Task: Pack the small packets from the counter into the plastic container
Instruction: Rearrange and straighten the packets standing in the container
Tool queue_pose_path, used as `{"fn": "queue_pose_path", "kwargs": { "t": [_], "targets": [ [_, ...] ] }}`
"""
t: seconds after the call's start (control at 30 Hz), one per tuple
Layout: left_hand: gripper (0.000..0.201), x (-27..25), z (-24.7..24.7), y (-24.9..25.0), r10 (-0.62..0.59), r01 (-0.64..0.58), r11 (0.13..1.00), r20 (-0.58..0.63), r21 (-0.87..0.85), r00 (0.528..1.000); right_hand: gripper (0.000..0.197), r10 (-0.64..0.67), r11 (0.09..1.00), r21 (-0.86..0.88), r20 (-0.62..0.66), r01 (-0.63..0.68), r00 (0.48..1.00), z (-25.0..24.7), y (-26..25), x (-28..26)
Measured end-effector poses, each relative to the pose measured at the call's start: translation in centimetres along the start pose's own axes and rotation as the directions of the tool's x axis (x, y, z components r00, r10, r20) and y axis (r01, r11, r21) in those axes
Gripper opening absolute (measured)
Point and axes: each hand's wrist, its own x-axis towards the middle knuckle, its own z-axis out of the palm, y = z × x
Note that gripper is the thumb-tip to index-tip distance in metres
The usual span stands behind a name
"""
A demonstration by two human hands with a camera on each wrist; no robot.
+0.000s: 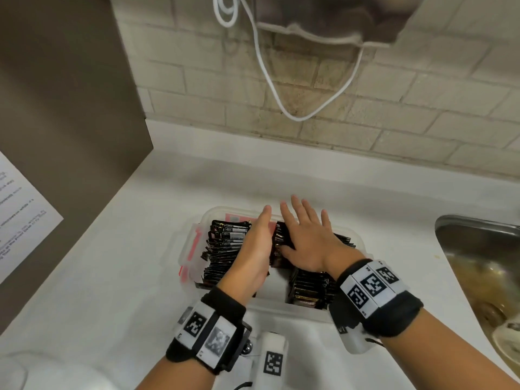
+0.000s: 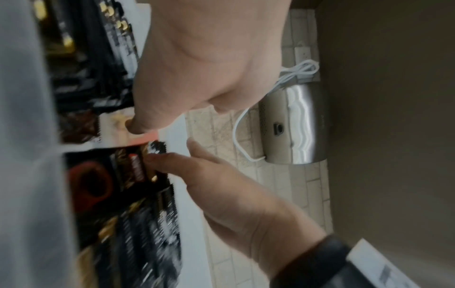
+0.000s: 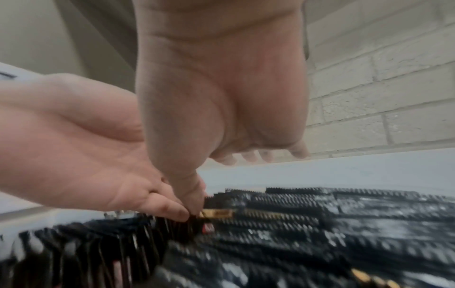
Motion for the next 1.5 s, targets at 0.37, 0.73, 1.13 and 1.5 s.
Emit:
{"fn": "queue_pose_path", "kwargs": {
  "t": [0.37,0.73,1.13,1.5],
  "targets": [
    [0.038,1.0,-7.8,9.2,0.103,-0.382,0.145,0.37,0.913,0.923,0.038,-0.185,0.92,0.338,-0.076,0.2,0.98,-0.6,-3.6,-0.4],
    [0.032,3.7,-10.2,8.0,0.0,-0.428,-0.357,0.459,0.83,0.889,0.04,-0.166,0.933,0.334,0.068,0.134,0.984,1.1,-5.2,0.8],
    [0.014,5.2,-10.4,7.1,-0.093,-0.468,-0.563,0.51,0.681,0.855,0.047,-0.133,0.887,0.456,0.104,0.072,0.986,1.6,-5.0,0.8],
    [0.014,3.7,-9.9,10.9,0.107,-0.6,-0.233,0.634,0.765,0.766,0.027,0.007,0.789,0.6,-0.225,0.133,0.974,-0.6,-3.8,0.2]
  ]
}}
